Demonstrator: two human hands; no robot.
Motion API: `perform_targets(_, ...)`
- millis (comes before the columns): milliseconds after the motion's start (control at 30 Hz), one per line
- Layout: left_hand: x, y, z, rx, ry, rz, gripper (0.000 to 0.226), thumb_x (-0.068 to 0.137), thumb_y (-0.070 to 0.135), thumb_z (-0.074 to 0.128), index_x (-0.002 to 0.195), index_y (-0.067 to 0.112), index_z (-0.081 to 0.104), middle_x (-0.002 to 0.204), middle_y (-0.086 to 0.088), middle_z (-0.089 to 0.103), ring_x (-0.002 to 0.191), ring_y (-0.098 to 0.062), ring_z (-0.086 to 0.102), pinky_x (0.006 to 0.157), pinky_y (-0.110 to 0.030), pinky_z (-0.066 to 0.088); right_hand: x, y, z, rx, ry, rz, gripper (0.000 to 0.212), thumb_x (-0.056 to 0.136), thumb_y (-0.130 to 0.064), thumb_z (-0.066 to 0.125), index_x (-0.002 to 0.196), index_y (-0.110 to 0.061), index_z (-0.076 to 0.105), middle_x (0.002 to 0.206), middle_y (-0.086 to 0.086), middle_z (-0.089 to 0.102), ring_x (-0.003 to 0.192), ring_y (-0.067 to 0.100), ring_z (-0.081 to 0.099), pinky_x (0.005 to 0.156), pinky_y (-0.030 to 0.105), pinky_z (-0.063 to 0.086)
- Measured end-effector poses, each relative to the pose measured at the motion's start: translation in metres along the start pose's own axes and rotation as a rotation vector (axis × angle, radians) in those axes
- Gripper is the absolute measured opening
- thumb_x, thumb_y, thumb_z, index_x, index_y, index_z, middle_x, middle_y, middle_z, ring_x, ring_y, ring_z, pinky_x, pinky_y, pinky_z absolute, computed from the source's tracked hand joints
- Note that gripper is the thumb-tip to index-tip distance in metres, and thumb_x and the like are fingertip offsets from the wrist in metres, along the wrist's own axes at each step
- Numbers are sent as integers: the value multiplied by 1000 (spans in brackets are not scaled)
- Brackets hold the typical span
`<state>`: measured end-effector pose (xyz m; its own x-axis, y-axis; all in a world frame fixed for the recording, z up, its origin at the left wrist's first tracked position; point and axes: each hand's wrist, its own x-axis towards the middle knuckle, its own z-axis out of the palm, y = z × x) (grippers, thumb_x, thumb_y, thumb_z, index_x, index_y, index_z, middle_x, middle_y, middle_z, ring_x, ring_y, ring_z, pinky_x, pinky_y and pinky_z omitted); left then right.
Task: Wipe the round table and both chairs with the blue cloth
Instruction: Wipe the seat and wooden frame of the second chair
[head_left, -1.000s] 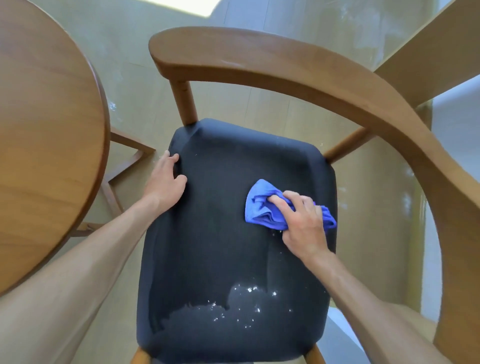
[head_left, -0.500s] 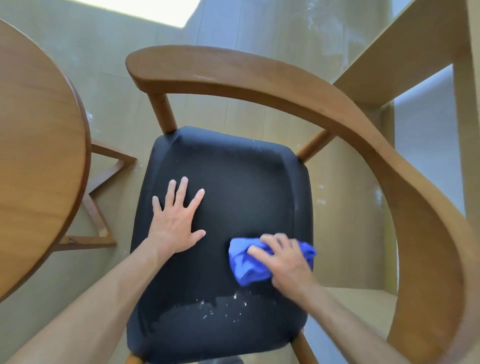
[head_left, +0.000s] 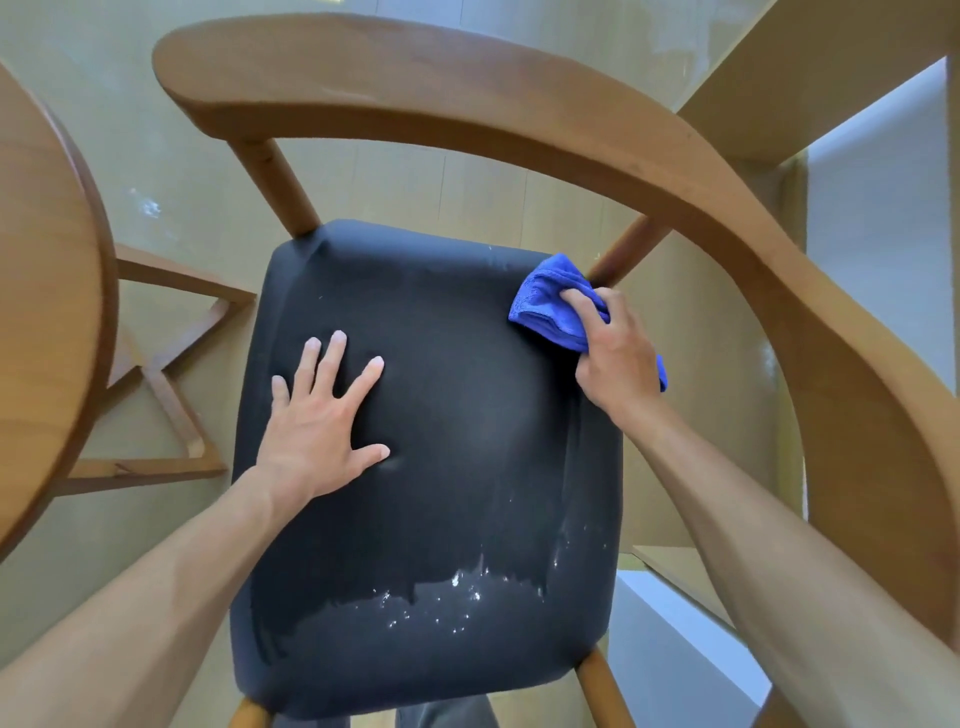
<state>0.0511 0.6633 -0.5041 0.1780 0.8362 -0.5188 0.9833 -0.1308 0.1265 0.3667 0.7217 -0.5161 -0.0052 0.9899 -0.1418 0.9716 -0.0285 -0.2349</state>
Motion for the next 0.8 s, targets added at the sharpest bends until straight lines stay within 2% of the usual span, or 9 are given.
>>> perform_targets(167, 0, 2, -3, -1, -24, -9, 99, 76, 62, 63, 151, 33, 6, 157, -8, -18, 143, -32, -18, 113, -59, 16, -80, -40, 13, -85, 84, 93, 78, 52, 11, 59, 124, -19, 53, 119, 12, 56, 80, 36, 54, 59, 40, 51)
perform_targets(300, 1, 3, -6, 12, -46, -5, 99, 76, 63, 63, 150, 33, 5, 156, -8, -20, 143, -33, -19, 112, -59, 16, -158, -100, 33, -56, 77, 165, 79, 47, 10, 63, 119, -20, 53, 117, 12, 60, 81, 34, 57, 64, 39, 51)
perform_targets(467, 0, 2, -13, -17, -101, 16, 99, 77, 59, 66, 150, 32, 4, 155, -9, -23, 142, -34, -21, 111, -62, 13, -243, -171, 47, 6, -147, 88, 84, 40, 5, 70, 116, -25, 52, 114, 7, 62, 83, 30, 62, 69, 37, 56)
perform_targets(533, 1, 1, -15, -18, -122, 24, 100, 77, 59, 65, 150, 32, 3, 155, -9, -24, 142, -34, -22, 111, -62, 13, -244, -165, 42, 13, -209, 19, 82, 40, 2, 69, 115, -28, 54, 113, 2, 61, 80, 25, 60, 63, 32, 54)
perform_targets(600, 1, -1, -15, -6, -118, 28, 100, 78, 59, 65, 150, 31, 2, 155, -10, -23, 142, -35, -21, 111, -63, 15, -235, -146, 31, -21, -247, -130, 78, 43, 1, 69, 113, -29, 54, 111, 0, 58, 76, 22, 57, 56, 30, 50)
perform_targets(667, 1, -1, -14, -2, -111, 29, 99, 78, 59, 65, 150, 31, 2, 155, -10, -23, 142, -35, -21, 111, -63, 16, -222, -119, 18, -90, -256, -297, 73, 49, 3, 68, 113, -27, 53, 111, 0, 56, 79, 24, 57, 56, 32, 48)
perform_targets(700, 1, -1, -13, 0, -103, 30, 99, 78, 59, 64, 150, 31, 2, 155, -10, -23, 142, -35, -21, 111, -62, 16, -211, -104, 11, -116, -221, -322, 71, 51, 5, 66, 114, -26, 53, 112, 1, 55, 82, 26, 58, 58, 33, 48)
perform_targets(733, 1, 0, -11, 2, -93, 30, 99, 79, 59, 64, 150, 31, 2, 155, -10, -24, 142, -34, -22, 111, -62, 16, -198, -86, 6, -132, -166, -291, 69, 52, 6, 62, 114, -24, 53, 114, 2, 54, 84, 29, 59, 60, 35, 49)
perform_targets(800, 2, 0, -8, 3, -65, 30, 99, 79, 59, 64, 150, 31, 3, 155, -10, -23, 142, -34, -22, 111, -62, 15, -166, -47, -6, -149, -39, -115, 65, 57, 3, 52, 117, -22, 52, 118, 5, 49, 88, 34, 60, 63, 38, 52)
